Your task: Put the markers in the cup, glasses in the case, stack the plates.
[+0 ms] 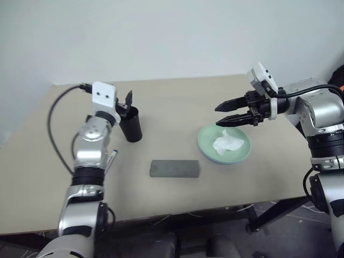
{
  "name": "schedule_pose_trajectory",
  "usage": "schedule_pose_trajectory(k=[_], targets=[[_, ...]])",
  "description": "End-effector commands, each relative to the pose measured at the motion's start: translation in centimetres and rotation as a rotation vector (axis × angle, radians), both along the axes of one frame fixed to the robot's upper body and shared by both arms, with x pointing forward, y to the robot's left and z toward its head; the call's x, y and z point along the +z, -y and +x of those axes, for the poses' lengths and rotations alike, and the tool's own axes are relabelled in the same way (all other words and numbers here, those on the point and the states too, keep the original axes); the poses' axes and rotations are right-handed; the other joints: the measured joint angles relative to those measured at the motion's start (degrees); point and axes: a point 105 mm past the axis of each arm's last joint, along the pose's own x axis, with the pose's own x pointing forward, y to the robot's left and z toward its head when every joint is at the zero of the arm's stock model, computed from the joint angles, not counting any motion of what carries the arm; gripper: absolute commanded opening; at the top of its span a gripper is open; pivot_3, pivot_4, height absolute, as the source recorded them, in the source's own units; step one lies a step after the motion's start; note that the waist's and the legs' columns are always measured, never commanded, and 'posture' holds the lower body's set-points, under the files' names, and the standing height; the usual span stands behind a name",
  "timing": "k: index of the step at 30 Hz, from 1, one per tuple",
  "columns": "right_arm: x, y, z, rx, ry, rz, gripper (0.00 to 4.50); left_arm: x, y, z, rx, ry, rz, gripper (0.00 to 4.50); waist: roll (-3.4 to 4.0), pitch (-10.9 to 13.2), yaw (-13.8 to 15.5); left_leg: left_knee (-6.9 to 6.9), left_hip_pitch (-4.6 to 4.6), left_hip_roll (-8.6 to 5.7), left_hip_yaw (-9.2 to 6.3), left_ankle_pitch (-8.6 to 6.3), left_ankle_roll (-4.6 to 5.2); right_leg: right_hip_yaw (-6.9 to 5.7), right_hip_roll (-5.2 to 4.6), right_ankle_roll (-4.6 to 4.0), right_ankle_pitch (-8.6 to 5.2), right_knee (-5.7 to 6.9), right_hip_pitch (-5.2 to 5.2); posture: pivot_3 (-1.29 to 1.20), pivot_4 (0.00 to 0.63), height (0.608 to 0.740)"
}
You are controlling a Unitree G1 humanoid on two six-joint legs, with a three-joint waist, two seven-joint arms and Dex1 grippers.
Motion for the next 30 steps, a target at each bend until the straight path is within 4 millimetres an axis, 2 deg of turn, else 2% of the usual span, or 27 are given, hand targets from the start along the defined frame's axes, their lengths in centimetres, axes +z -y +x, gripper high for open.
schedule_pose_trajectory(k=[1, 4, 6, 8, 11, 15, 24, 30], targets=[[1.0, 0.0, -0.1, 0.0, 0.043, 0.011, 2.67, 0.2, -0.3, -3.0, 0.01, -0.215, 0.023, 3.18, 0.02, 0.0, -0.6, 0.0, 0.01, 0.0, -0.02, 0.0, 0.0, -0.01, 0.01, 0.0, -0.01, 0.01, -0.01, 0.0, 0.0, 0.74], [1.0, -0.1, 0.0, -0.001, 0.042, 0.011, 2.67, -3.2, -1.7, -6.1, 0.043, -0.455, 0.138, 3.18, 0.13, 0.0, -0.7, -0.03, 0.2, 0.01, -0.04, 0.0, 0.0, -0.01, 0.02, -0.02, -0.02, 0.02, 0.1, 0.0, 0.0, 0.74], [1.0, -0.2, 0.0, 0.0, 0.042, 0.011, 2.67, -5.6, -2.0, -7.9, 0.045, -0.609, 0.095, 3.18, 0.19, 0.0, -0.7, -0.07, 0.3, 0.02, -0.02, -0.01, -0.01, 0.05, 0.03, -0.04, -0.02, 0.05, 0.12, 0.0, 0.0, 0.74], [1.0, -0.2, 0.1, 0.002, 0.041, 0.011, 2.67, -7.3, -2.1, -9.1, 0.054, -0.702, 0.086, 3.18, 0.18, 0.0, -0.5, -0.08, 0.3, 0.04, -0.09, -0.01, -0.01, 0.04, 0.04, -0.06, -0.02, 0.09, 0.09, 0.0, 0.0, 0.74], [0.9, -0.3, 0.0, 0.007, 0.04, 0.009, 2.67, -9.2, -2.6, -10.0, 0.096, -0.79, 0.088, 3.18, 0.17, 0.0, -0.2, -0.08, 0.26, 0.06, -0.2, -0.01, -0.02, -0.04, 0.02, -0.09, -0.02, 0.08, 0.11, 0.0, 0.0, 0.74], [0.9, -0.3, 0.1, 0.013, 0.039, 0.002, 2.67, -11.2, -2.8, -10.2, 0.143, -0.863, 0.069, 3.18, 0.18, 0.0, -0.3, -0.07, 0.25, 0.03, -0.15, -0.01, -0.02, 0.02, -0.02, -0.1, -0.02, 0.06, 0.12, 0.0, 0.0, 0.74], [0.8, -0.3, 0.1, 0.011, 0.04, -0.006, 2.67, -12.2, -4.0, -9.6, 0.214, -0.891, 0.073, 3.18, 0.18, 0.0, -0.3, -0.19, 0.25, 0.03, -0.1, -0.01, -0.02, 0.1, -0.01, -0.08, -0.02, -0.01, 0.0, 0.0, 0.0, 0.74], [0.8, -0.2, 0.1, 0.007, 0.042, -0.007, 2.67, -12.2, -4.1, -8.9, 0.22, -0.879, 0.064, 3.18, 0.18, 0.0, -0.3, -0.18, 0.25, 0.03, -0.08, -0.01, -0.02, 0.14, -0.05, -0.08, -0.02, -0.02, 0.01, 0.0, 0.0, 0.74]])
